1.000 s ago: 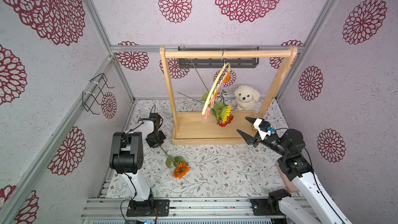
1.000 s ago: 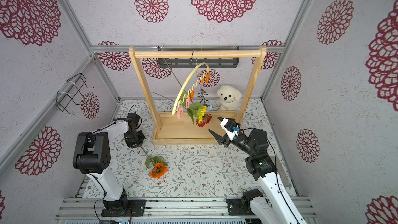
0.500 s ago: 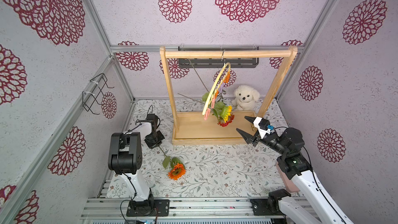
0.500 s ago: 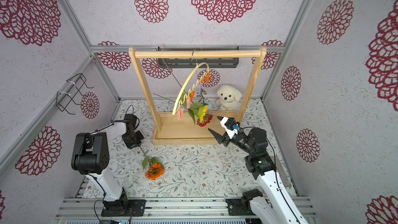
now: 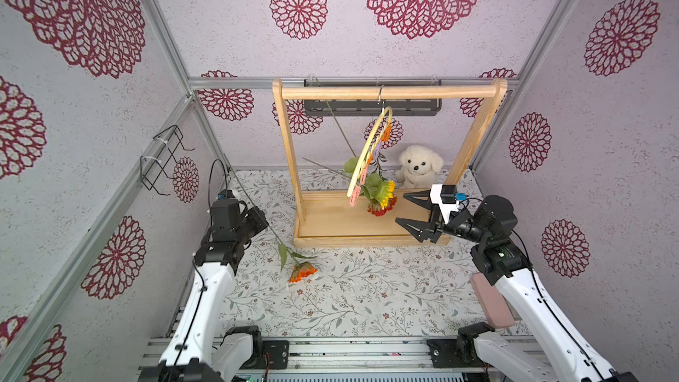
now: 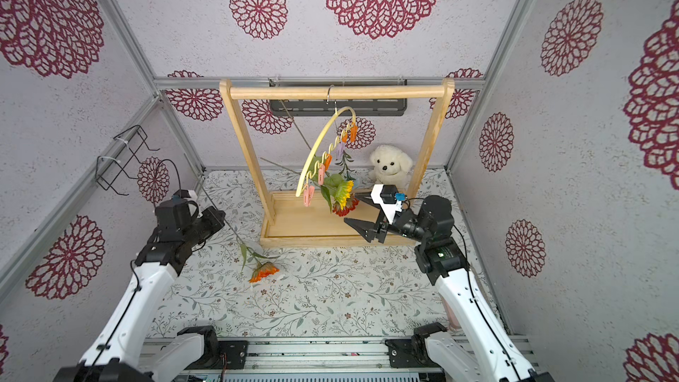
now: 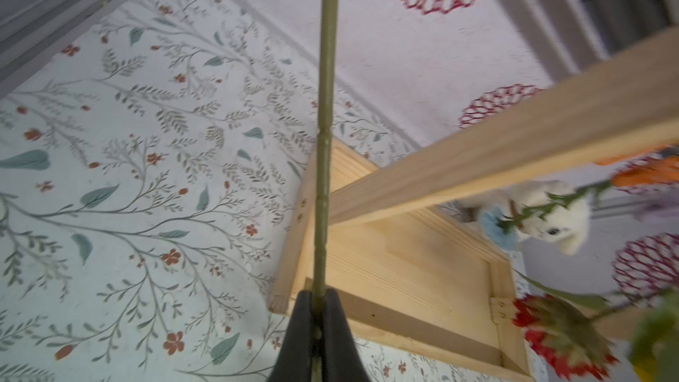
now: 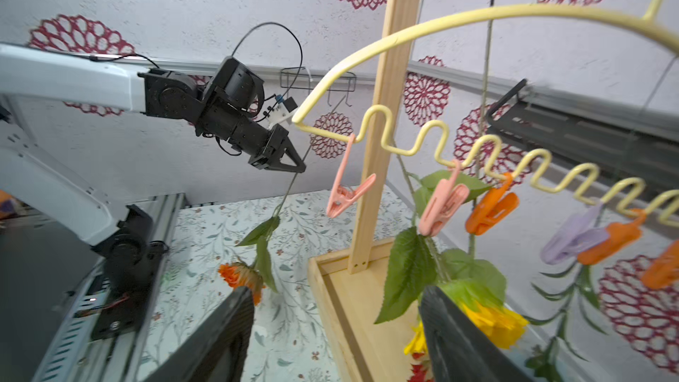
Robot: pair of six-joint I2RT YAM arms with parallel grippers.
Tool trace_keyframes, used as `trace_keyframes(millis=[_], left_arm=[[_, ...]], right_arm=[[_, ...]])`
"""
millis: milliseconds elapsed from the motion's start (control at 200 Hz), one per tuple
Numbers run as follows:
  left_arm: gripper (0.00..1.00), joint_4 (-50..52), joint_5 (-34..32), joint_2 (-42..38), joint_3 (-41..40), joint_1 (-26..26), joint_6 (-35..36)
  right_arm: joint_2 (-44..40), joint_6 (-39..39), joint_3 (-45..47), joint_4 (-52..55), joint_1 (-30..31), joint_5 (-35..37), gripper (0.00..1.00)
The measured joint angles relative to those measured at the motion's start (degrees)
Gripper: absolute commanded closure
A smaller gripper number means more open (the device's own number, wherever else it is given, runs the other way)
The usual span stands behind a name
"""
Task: Dry the flowers on a clothes hanger
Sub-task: Pick up the flower at the center of the board.
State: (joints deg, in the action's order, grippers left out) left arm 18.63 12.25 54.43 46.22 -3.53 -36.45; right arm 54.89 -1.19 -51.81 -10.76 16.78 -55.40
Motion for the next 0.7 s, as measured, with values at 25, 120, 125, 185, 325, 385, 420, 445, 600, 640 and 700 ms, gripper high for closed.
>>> trace_keyframes(millis=[25,120,125,185,325,385,420,445,600,640,700], left_arm=[[1.0,-1.64,1.36,-1.92,-1.31,0.0,0.63],[1.0,-6.03,5.68,-5.7,-3.06,0.63,3.43],[1.0,-6.16,5.84,-5.81,-3.06,0.7,3.56],[1.0,-8.87,8.15,-6.34,-3.26,1.73,5.01],[1.0,-15.96,10.05,-8.46,-4.52,6.47,7.19],[1.0,-19.32,9.9,-8.68,-4.61,9.07,7.78],[1.0,-21.29,9.68,-8.44,-4.59,10.47,7.98],[1.0,-22.56,9.57,-8.0,-4.55,11.43,8.09],[1.0,-28.46,8.31,-3.1,-3.06,15.78,7.93],[1.0,-29.64,7.89,-2.03,-2.93,16.59,7.72],[1.0,-31.43,7.19,-0.74,-2.93,17.97,7.23]], right_arm=[[0.5,1.55,0.0,-0.28,0.0,-0.85,0.24],[1.75,7.34,0.02,-2.58,0.33,-2.58,0.24],[1.81,7.76,0.02,-2.82,0.37,-2.69,0.23],[2.12,10.4,-0.07,-4.17,0.83,-2.82,0.21],[4.15,13.79,-2.93,-4.0,4.28,0.79,0.2],[5.44,14.53,-4.7,-3.13,6.08,3.48,0.2],[6.34,14.86,-5.77,-2.49,7.21,5.18,0.2],[6.91,15.04,-6.45,-2.08,7.93,6.27,0.2],[10.45,15.43,-9.64,0.26,11.21,12.07,0.21],[11.17,15.45,-10.14,0.81,11.76,13.25,0.21],[12.17,15.41,-10.82,1.57,12.52,14.62,0.21]])
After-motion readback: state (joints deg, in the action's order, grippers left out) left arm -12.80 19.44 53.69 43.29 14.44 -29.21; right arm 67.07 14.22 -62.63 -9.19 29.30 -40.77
